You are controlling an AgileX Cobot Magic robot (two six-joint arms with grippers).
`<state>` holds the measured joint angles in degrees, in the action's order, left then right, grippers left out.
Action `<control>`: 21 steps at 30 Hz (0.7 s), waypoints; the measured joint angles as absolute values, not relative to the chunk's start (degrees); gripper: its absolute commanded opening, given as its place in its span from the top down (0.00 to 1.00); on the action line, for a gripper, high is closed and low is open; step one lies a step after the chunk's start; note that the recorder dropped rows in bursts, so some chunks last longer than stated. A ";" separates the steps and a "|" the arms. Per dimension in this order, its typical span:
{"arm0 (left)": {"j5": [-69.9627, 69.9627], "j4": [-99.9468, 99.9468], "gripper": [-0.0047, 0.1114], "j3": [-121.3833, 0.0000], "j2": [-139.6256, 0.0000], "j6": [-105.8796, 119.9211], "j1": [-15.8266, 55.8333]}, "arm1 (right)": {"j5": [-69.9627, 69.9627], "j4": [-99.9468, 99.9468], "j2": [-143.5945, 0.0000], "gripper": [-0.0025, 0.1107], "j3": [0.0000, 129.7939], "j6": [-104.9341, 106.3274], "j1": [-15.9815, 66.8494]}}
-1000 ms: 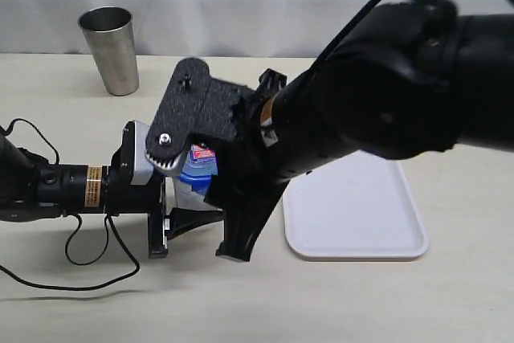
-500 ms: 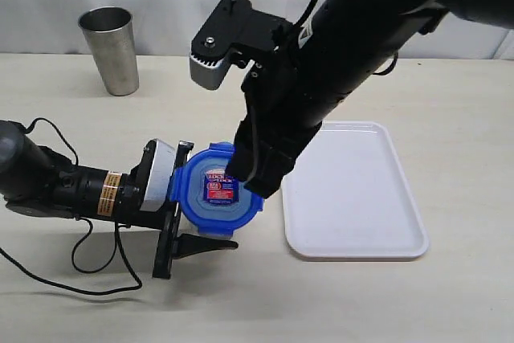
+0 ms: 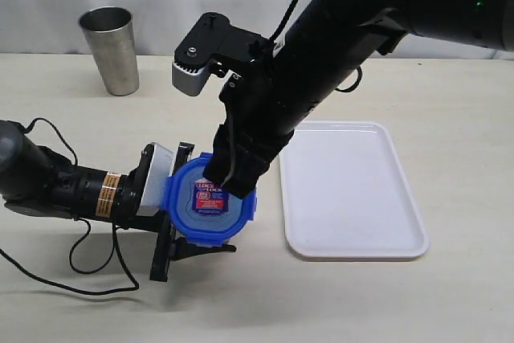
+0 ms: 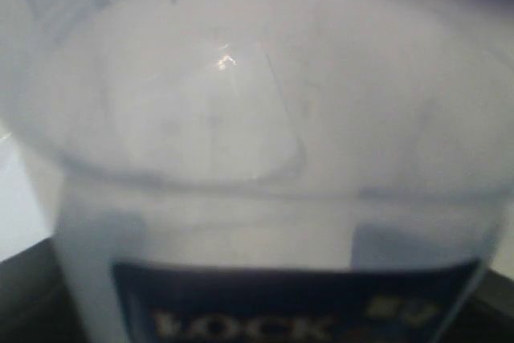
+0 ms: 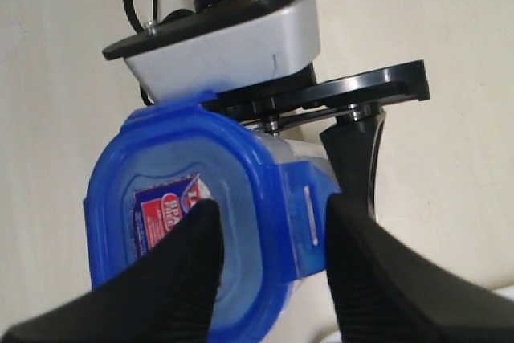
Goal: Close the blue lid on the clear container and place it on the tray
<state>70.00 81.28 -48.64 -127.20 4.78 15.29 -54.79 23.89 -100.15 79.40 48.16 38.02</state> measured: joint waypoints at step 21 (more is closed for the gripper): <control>69.54 82.83 0.96 -48.64 -127.20 4.47 15.29 | -61.15 24.39 -103.72 0.67 81.04 40.38 38.02</control>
